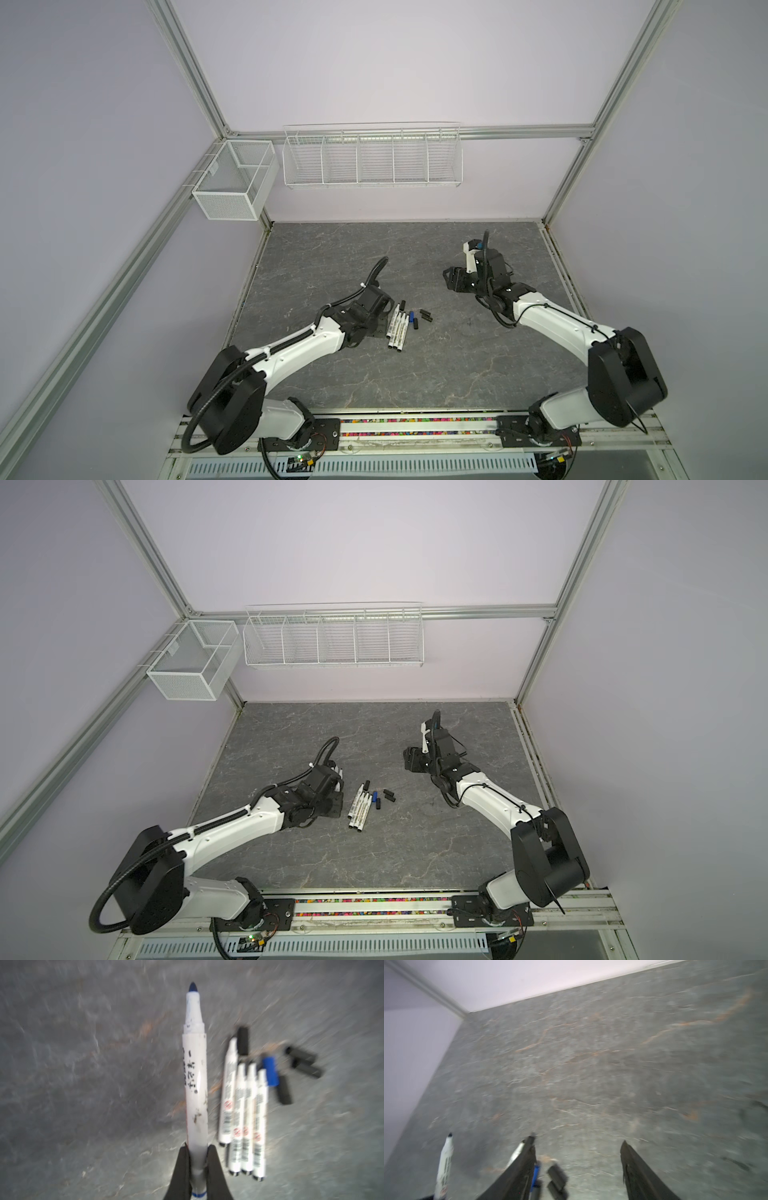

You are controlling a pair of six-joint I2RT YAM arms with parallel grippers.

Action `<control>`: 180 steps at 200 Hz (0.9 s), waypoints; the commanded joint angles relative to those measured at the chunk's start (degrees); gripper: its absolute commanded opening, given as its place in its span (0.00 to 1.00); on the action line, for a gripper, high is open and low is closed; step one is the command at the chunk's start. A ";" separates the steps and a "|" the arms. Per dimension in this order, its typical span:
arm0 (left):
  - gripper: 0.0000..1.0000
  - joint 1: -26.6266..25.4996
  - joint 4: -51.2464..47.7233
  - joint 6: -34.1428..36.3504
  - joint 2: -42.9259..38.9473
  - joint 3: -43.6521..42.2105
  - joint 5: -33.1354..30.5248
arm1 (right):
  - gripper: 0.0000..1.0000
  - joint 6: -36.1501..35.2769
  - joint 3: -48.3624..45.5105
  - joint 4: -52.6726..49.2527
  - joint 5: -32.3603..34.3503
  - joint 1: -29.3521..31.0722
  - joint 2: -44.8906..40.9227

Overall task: Insert the pens into the pen caps
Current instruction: 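Grasp a blue-tipped white marker with the left gripper and lift it upright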

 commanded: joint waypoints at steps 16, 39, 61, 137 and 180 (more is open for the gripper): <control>0.00 -0.07 20.56 1.31 -5.19 -5.19 1.90 | 0.68 -2.49 6.00 4.22 -21.21 4.49 5.27; 0.00 -0.07 20.85 1.25 -3.73 -3.65 1.28 | 0.68 -4.94 8.98 3.25 -23.95 7.61 6.70; 0.00 -0.16 21.50 1.11 -2.62 -3.21 1.73 | 0.68 -4.51 9.93 4.92 -26.20 9.08 7.01; 0.00 -0.64 23.85 1.52 -3.64 -4.54 4.46 | 0.52 -3.13 15.10 4.42 -26.22 9.86 12.46; 0.00 -1.34 23.48 2.49 -2.89 -4.01 5.50 | 0.36 -1.95 16.46 6.21 -26.12 10.01 13.78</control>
